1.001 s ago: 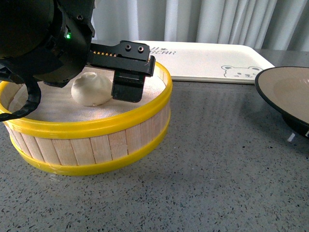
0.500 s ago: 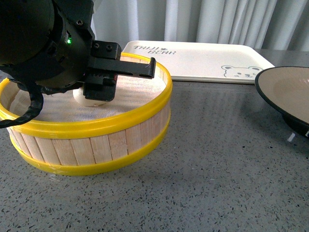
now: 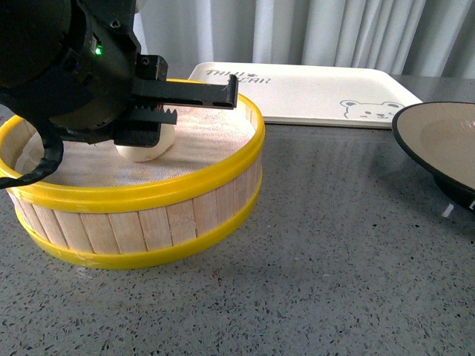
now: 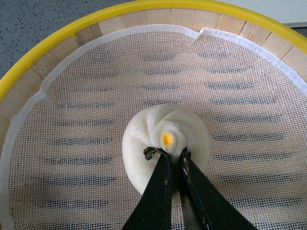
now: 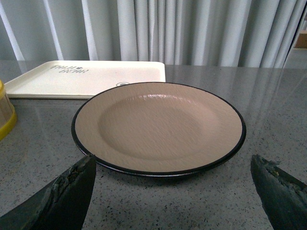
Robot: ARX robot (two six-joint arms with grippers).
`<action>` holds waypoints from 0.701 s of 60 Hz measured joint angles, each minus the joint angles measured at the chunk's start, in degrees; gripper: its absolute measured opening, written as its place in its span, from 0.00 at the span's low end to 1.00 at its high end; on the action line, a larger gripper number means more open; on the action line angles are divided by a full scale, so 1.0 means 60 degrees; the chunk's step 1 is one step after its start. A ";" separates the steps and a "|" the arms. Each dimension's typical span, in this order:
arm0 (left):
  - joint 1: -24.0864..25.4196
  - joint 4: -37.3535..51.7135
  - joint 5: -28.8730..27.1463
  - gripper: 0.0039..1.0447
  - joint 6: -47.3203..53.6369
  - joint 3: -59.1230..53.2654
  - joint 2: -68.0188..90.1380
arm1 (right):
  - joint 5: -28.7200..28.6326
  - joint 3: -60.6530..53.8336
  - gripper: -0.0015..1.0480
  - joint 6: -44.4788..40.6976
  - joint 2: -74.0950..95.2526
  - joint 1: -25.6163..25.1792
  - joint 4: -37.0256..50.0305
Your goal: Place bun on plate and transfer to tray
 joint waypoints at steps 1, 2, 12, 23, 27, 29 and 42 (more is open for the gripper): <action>0.0007 -0.0015 0.0004 0.03 0.0000 0.0004 -0.0018 | 0.0000 0.0000 0.92 0.0000 0.0000 0.0000 0.0000; 0.0022 -0.0029 0.0011 0.03 0.0004 0.0015 -0.0047 | 0.0000 0.0000 0.92 -0.0004 0.0000 0.0000 0.0000; 0.0131 -0.0219 0.0080 0.03 0.0047 0.0386 -0.0248 | 0.0000 0.0000 0.92 0.0000 0.0000 0.0000 0.0000; 0.0131 -0.0517 0.0098 0.03 0.0281 0.1370 -0.0284 | 0.0000 0.0000 0.92 0.0000 0.0000 0.0000 0.0000; 0.0025 -0.0612 0.0084 0.03 0.0408 0.1934 -0.0197 | 0.0000 0.0000 0.92 -0.0004 0.0000 0.0000 0.0000; -0.0055 -0.0659 0.0073 0.03 0.0492 0.2255 -0.0109 | 0.0000 0.0000 0.92 0.0000 0.0000 0.0000 0.0000; -0.1206 -0.1016 0.0178 0.03 0.1013 0.4805 0.1213 | 0.0000 0.0000 0.92 0.0000 0.0000 0.0000 0.0000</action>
